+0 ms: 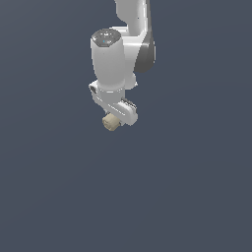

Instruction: Pick up the object and move it to a goal position.

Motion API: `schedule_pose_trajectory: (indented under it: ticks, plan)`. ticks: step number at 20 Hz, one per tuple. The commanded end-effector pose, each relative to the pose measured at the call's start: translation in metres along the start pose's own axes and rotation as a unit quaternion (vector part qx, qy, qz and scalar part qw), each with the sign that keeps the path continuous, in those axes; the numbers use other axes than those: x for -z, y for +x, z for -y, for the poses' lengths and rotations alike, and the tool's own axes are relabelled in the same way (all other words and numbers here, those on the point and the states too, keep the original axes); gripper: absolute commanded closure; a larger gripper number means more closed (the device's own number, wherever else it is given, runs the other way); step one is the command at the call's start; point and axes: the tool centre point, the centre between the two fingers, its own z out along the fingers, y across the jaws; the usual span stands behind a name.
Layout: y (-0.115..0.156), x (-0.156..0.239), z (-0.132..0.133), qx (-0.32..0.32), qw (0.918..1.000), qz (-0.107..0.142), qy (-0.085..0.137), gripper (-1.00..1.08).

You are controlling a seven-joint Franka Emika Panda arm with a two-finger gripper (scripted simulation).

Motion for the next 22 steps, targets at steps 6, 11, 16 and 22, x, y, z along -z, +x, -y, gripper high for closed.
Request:
schedule_pose_trajectory:
  ticks: [6,11,16,22]
  plan:
    - [-0.001,0.081,-0.046,0.0,1.0,0.0,0.0,1.08]
    - [-0.001,0.134,-0.075,-0.001,1.0,0.0,0.0,1.08]
    - [-0.001,0.18,-0.099,0.0,1.0,-0.001,-0.001,1.08]
    - [0.001,0.22,-0.119,0.0,1.0,-0.001,-0.001,1.08]
